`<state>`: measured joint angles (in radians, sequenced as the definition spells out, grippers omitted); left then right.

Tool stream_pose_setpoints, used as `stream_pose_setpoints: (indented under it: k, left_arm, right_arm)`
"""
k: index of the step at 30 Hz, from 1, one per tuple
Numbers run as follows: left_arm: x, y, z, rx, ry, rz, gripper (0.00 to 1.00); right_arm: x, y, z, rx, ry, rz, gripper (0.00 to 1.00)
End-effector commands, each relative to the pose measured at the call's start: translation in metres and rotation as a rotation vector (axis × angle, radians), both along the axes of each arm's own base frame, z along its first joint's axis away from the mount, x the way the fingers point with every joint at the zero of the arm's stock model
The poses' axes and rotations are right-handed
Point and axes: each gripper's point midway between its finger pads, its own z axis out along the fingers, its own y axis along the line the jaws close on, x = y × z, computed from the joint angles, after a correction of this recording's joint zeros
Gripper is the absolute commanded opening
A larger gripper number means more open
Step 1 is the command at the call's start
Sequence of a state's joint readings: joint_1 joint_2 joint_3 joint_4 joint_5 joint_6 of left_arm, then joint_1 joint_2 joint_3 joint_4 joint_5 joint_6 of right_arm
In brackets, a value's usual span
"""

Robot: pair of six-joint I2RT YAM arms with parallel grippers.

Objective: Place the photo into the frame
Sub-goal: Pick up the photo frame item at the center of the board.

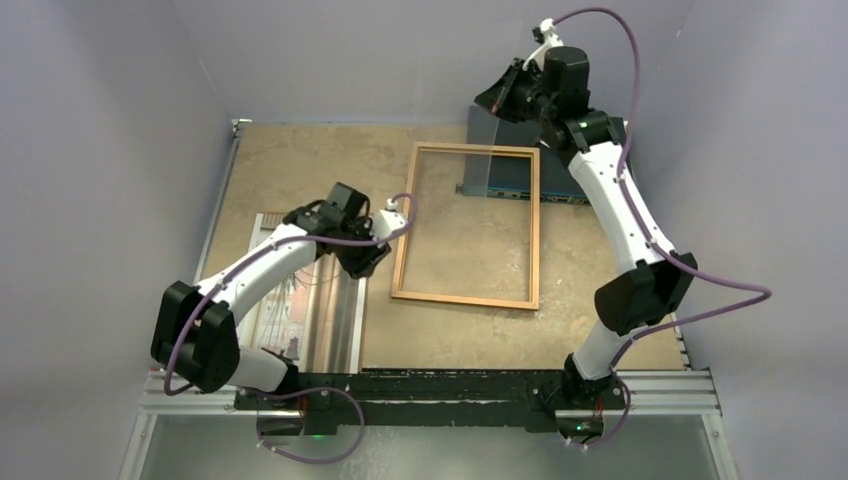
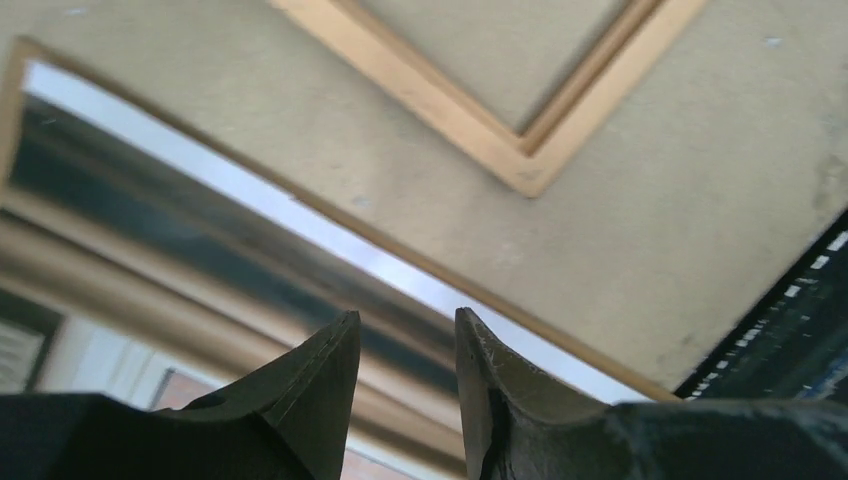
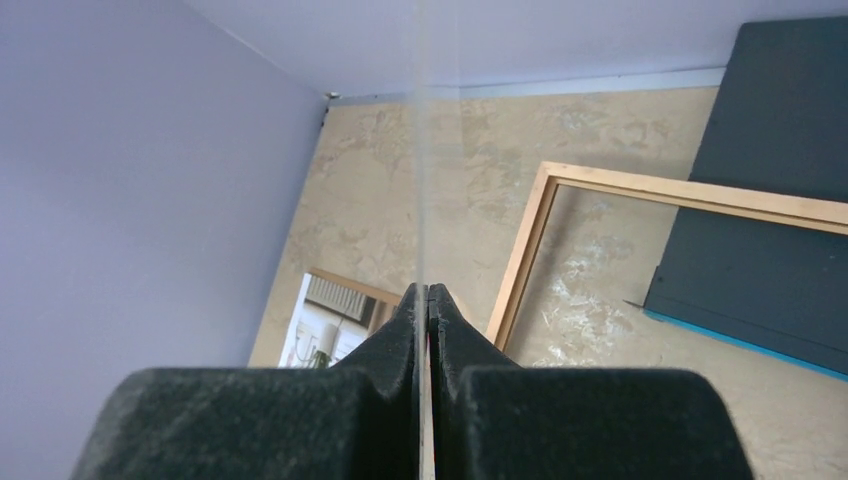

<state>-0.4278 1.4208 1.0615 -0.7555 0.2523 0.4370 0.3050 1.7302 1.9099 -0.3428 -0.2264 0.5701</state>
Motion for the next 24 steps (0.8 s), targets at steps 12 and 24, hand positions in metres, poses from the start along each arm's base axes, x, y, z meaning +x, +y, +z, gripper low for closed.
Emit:
stream_pose_setpoints:
  k: [12, 24]
  left_arm:
    - [-0.026, -0.032, -0.054, 0.087, -0.105, -0.085, 0.35]
    - [-0.01, 0.008, -0.095, 0.372, -0.238, -0.187, 0.33]
  right_arm:
    - [-0.037, -0.099, 0.082, 0.029, -0.164, -0.214, 0.0]
    - [-0.046, -0.11, 0.075, 0.063, -0.148, -0.202, 0.0]
